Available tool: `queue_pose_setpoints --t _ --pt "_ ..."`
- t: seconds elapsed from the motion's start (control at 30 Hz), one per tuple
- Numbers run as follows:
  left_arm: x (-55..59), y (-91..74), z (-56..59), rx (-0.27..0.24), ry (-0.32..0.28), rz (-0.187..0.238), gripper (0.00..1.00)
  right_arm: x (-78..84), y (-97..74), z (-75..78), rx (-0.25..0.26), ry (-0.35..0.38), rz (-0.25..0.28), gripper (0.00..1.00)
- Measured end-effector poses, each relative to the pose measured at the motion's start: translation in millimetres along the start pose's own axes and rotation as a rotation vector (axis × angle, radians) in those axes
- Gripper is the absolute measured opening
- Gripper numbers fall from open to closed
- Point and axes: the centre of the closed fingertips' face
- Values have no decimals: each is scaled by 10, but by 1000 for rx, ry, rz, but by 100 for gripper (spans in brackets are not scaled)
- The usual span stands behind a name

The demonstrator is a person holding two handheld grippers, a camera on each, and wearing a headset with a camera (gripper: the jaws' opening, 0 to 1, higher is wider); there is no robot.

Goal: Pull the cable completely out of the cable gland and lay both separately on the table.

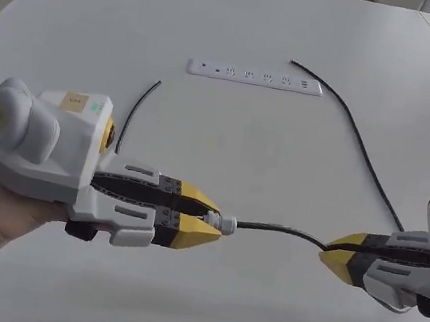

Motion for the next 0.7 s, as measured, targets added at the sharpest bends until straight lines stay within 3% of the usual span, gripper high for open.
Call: queue_pose_setpoints --t 0.3,0.43,0.63,0.7 --pt "5 -1 1 -2 2 -7 15 96 -12 47 10 23 -24 0" --pt "14 -2 -12 -7 4 -13 15 103 -8 22 8 -10 -30 0" --pt "-10 -25 -32 -19 -6 -8 15 -6 -72 73 23 43 25 2" --pt "-16 -29 -28 -16 -8 -6 15 -62 -80 9 -16 55 49 4"
Point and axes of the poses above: the centre of the closed fingertips' face, and the gripper's own axes: y roughly forward along the fingers, z roughly to its right, x roughly out of its underside
